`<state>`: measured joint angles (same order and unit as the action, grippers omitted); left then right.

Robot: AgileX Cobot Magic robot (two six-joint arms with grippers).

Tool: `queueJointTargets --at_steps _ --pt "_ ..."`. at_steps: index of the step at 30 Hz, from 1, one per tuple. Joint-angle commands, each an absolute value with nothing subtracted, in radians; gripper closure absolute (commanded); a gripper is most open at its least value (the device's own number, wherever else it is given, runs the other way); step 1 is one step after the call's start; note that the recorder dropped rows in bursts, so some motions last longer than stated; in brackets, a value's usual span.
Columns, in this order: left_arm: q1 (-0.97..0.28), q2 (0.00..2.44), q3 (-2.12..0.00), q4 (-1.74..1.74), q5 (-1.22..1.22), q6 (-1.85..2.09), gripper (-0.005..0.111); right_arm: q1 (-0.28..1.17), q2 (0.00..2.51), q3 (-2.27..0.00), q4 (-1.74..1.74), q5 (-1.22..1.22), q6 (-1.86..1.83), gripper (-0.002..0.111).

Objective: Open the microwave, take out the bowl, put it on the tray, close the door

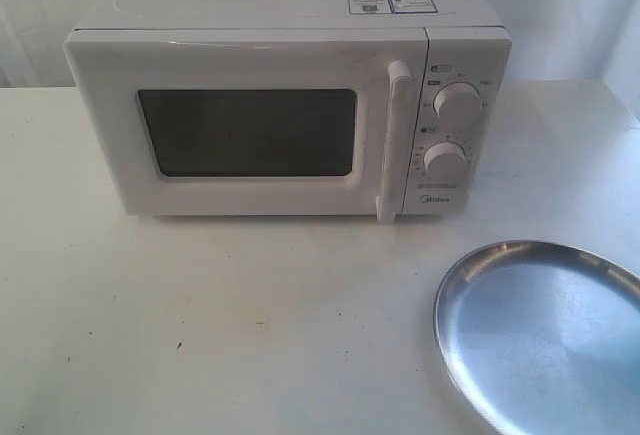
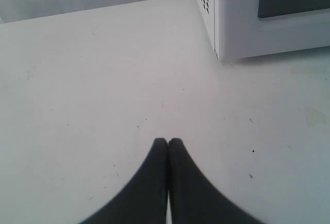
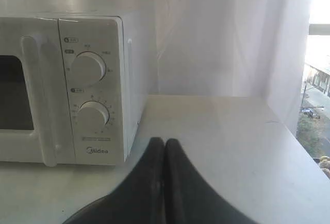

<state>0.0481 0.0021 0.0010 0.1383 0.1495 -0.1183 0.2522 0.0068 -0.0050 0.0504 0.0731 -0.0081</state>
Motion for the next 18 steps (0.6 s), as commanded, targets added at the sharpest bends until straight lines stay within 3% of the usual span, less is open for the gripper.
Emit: queueJointTargets --at_steps 1,12,18 --pt "0.047 0.000 0.000 0.135 0.149 -0.125 0.107 0.248 0.000 0.000 0.053 0.070 -0.006 0.108" --pt "0.047 0.000 0.000 0.135 0.149 -0.125 0.107 0.248 0.000 0.000 0.048 0.070 0.000 0.108" --pt "0.047 0.000 0.000 0.135 0.149 -0.125 0.107 0.248 0.000 0.000 0.053 -0.121 0.016 0.108"
